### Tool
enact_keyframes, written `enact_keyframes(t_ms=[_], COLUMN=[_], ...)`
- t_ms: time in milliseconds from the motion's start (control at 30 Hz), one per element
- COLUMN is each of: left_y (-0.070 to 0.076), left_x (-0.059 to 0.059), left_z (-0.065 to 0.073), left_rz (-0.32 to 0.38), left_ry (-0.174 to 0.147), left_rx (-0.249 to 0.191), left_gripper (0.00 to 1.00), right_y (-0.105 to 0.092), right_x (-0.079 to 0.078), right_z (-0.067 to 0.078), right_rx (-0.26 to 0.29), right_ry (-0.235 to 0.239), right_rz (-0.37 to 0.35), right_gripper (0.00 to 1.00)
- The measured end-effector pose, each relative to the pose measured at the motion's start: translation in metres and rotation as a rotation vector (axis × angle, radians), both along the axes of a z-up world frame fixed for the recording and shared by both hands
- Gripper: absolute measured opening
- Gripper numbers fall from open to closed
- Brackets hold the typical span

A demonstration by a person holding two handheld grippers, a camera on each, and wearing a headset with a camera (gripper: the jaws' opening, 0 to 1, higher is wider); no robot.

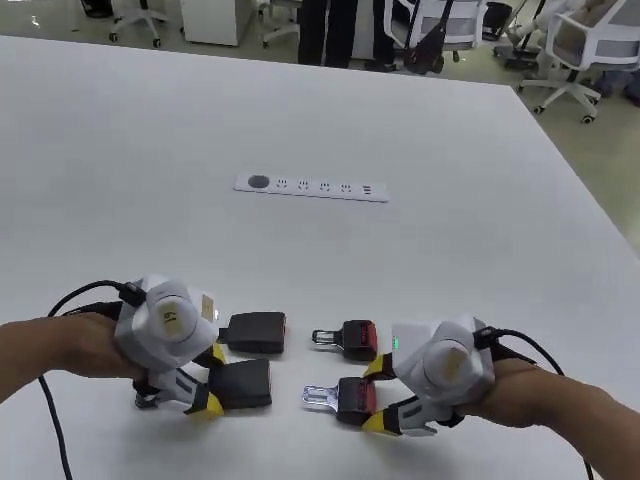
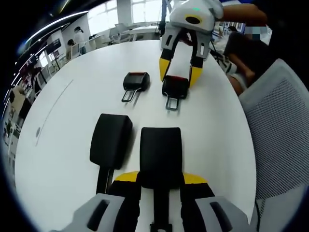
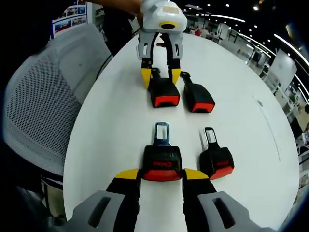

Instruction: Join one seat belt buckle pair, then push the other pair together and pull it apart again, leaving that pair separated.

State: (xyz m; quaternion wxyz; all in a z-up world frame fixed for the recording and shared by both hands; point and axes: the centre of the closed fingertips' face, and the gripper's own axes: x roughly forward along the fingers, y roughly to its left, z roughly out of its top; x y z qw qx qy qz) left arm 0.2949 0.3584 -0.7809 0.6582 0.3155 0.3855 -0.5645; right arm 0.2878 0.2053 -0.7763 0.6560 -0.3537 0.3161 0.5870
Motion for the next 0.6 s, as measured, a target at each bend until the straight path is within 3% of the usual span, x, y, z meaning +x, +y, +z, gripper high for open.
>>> enact_keyframes(t_ms=[600], left_y=[-0.002], left_x=[-0.004], left_z=[0.002], left_rz=[-0.102], left_ry=[0.005], left_rx=[0.032], left_gripper=[0.33], right_y=[0.024], right_x=[0.004], right_z=[0.001], right_rx=[0.005], right_ry=[0.014], right_rz=[0.038], right_gripper=[0.30])
